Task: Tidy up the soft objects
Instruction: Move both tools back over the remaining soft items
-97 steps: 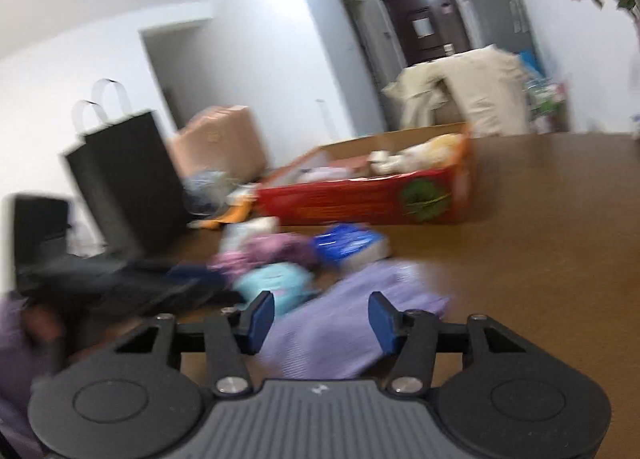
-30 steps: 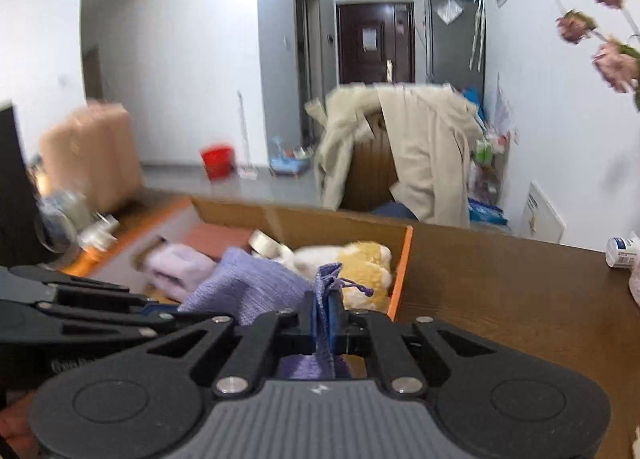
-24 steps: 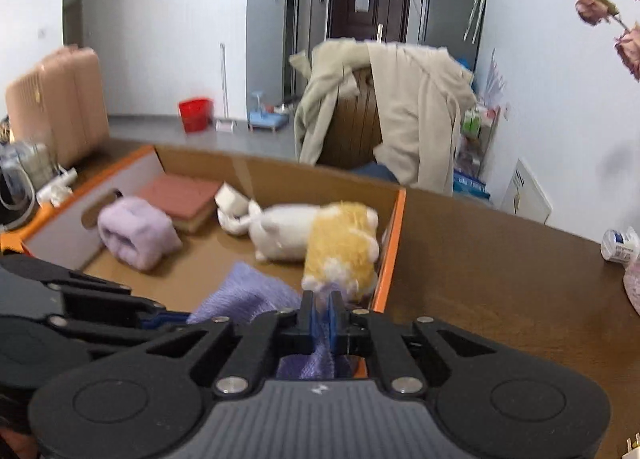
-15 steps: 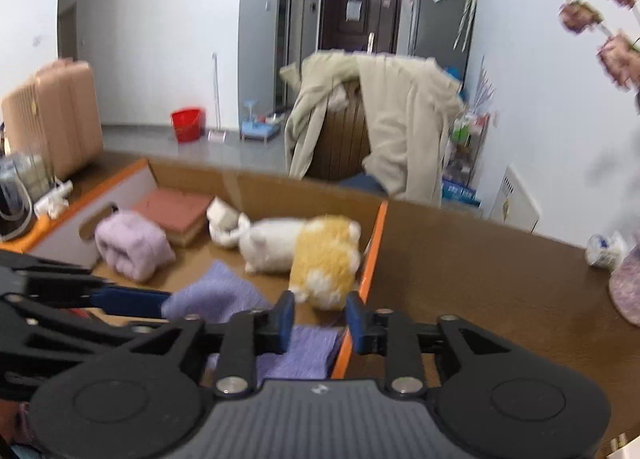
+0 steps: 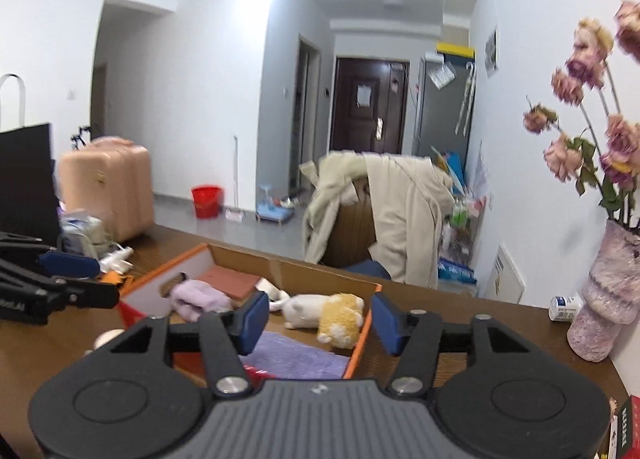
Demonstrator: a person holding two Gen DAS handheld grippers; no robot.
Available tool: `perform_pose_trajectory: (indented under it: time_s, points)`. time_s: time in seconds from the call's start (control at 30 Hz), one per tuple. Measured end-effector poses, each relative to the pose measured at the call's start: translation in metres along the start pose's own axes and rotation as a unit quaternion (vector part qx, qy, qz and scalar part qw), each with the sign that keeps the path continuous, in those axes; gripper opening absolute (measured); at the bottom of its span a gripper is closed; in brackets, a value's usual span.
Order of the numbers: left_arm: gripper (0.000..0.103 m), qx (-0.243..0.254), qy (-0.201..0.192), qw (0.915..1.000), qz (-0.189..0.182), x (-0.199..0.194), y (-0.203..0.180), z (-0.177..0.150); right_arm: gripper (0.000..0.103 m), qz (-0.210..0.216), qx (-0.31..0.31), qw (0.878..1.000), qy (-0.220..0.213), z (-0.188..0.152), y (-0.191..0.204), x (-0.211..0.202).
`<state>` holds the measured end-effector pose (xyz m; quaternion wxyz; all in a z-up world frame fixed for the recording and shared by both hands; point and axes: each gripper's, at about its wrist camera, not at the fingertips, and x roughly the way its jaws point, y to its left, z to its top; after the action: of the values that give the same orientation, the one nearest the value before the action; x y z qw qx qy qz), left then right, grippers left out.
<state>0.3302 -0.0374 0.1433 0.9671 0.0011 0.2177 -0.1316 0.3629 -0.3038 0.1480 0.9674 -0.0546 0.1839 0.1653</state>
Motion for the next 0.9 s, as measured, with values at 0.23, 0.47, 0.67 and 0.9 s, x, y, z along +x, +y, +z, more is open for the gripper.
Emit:
perform_pose_trajectory:
  time_s: [0.23,0.47,0.67,0.9]
  points:
    - [0.083,-0.008,-0.029,0.999,0.033,-0.06,-0.005,-0.07,0.067,0.038,0.0,0.999,-0.024,-0.068,0.043,-0.056]
    - [0.085,-0.059,0.0,0.9977,0.034,-0.093,0.015,-0.121,0.073,0.067,0.047,0.997,0.009,-0.128,0.087,-0.081]
    - [0.085,-0.073,0.002,0.9969,0.03,-0.093,0.031,-0.127,0.073,0.065,0.029,0.997,0.037,-0.137,0.114,-0.077]
    - [0.085,-0.089,0.019,0.9956,0.023,-0.068,0.046,-0.13,0.073,0.068,0.028,0.996,0.047,-0.132,0.125,-0.061]
